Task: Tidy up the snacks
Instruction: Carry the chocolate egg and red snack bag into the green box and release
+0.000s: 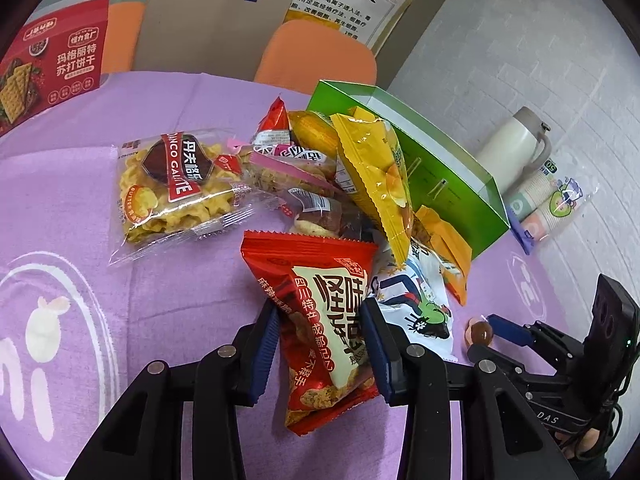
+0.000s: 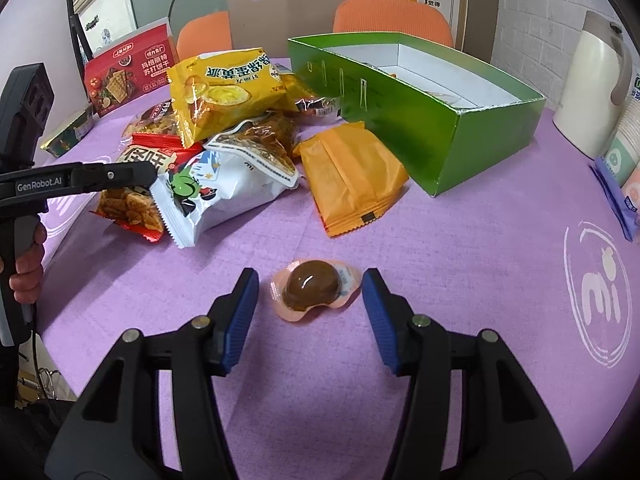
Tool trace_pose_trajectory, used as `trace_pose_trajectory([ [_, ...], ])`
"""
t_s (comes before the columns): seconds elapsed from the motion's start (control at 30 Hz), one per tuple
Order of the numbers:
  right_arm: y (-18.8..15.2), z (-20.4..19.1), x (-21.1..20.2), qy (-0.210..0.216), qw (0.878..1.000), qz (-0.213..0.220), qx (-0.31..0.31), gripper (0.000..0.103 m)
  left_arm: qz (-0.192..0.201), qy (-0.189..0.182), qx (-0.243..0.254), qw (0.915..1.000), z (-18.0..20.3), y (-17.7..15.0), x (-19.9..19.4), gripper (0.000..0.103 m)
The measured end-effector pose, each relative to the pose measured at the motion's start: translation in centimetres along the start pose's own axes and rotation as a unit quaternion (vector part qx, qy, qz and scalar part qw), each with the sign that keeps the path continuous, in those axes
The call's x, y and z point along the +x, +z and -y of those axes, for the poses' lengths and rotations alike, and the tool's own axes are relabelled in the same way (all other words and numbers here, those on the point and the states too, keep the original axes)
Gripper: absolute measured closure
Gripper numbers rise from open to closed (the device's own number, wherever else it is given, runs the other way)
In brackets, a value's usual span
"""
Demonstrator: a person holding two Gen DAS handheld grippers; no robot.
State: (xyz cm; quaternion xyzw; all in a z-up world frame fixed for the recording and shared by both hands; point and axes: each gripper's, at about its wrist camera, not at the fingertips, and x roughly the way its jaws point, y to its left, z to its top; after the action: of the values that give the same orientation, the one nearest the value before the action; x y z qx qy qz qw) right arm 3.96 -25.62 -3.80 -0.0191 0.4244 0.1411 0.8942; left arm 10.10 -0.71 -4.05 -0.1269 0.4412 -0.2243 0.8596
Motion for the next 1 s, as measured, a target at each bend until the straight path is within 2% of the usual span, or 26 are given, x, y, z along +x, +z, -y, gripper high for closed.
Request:
trace_pose_trajectory([
  [0.1,-0.1,-0.3,0.0,-0.01,1.0,0.0,-0.01,0.055,-0.001,-0.002,-0.004,1.0,-0.1,0.0,0.2,0.061],
  [0.2,-0.2,-0.7,-0.1,-0.013,1.0,0.002,-0.018,0.057,0.002,0.006,0.003,1.0,0.2,-0.1,0.1,0.064],
  [0.3,-0.1,-0.9,-0.6,-0.01,1.0,0.008,-0.023,0.063,0.006,0.01,0.002,0.9999,0.3,-0.2,-0.2,0.065],
  [0.63,0.8,-1.1,-2.1,0.016,0.999,0.032,-0.019,0.065,0.044,0.014,-0.015,0.9988,-0.4,-0.4,-4.5,0.066],
  [0.77,1.9,-0.4,-3.5,0.031,0.998,0.054,-0.004,0.065,0.073,-0.003,0.011,0.9973,1.6,1.0,-7.0,0.066],
  [0.87,3.3,0.6,-4.7,0.015,0.997,0.08,0.001,0.065,0.089,-0.025,0.04,0.9949,3.9,2.9,-8.0,0.066],
  [1.0,5.5,2.6,-5.8,-0.006,0.993,0.113,0.018,0.065,0.096,-0.056,0.069,0.9914,7.5,6.3,-7.3,0.066],
])
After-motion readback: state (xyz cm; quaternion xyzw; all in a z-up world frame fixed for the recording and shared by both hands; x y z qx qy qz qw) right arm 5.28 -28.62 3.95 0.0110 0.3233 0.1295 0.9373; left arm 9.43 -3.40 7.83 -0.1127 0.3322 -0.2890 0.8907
